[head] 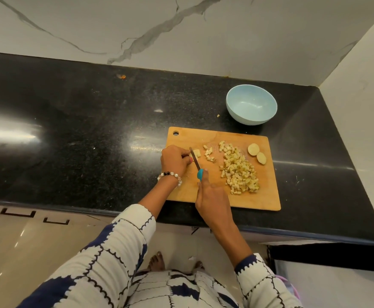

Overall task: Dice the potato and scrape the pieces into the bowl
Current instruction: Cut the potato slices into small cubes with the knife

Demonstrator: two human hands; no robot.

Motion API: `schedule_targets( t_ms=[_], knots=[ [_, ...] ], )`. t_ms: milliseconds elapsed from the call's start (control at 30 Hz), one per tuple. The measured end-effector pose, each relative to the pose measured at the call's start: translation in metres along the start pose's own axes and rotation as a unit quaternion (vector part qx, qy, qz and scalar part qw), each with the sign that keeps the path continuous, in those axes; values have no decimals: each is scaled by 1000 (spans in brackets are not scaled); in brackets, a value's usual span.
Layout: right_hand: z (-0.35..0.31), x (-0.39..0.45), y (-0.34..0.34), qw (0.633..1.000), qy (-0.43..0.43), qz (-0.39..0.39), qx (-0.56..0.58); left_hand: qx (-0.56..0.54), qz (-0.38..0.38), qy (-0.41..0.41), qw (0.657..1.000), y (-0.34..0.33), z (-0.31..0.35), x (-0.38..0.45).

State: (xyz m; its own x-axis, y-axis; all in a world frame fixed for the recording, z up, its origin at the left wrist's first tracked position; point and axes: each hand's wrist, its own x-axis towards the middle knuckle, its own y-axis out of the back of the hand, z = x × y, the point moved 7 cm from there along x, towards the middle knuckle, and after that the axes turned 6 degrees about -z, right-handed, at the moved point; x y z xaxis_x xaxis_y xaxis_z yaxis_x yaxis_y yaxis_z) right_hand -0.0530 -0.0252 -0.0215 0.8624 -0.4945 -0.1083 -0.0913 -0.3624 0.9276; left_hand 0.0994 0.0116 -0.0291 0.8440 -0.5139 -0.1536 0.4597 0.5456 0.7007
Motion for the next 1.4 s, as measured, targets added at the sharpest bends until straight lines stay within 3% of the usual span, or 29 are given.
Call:
schedule_targets(
  t_ms=[200,333,467,700,967,1100,1233,1400],
  knots=[
    [-8,-1,-11,995,-23,-45,-88,32,9,1,999,-1,4,-1],
    [-2,-14,-11,994,-30,-85,-61,44,24,4,999,-2,6,-5],
    [3,-45,-9,993,-25,-71,-90,48,25,0,999,-2,7,-5],
    [15,-36,13,998,-12,32,57,1,-6,3,1000,4,0,-5],
    [-12,-20,-3,997,6,24,-76,-103,19,28,994,14,-16,-12],
    [-18,-13,-10,996,-42,-31,-78,-62,15,11,998,11,-11,-13],
    [5,-13,-7,990,-119,-24,-75,-41,7,3,999,7,-10,-11],
    [38,-20,2,987,-156,-4,-38,-10,4,-1,1000,1,-9,-8]
  ],
)
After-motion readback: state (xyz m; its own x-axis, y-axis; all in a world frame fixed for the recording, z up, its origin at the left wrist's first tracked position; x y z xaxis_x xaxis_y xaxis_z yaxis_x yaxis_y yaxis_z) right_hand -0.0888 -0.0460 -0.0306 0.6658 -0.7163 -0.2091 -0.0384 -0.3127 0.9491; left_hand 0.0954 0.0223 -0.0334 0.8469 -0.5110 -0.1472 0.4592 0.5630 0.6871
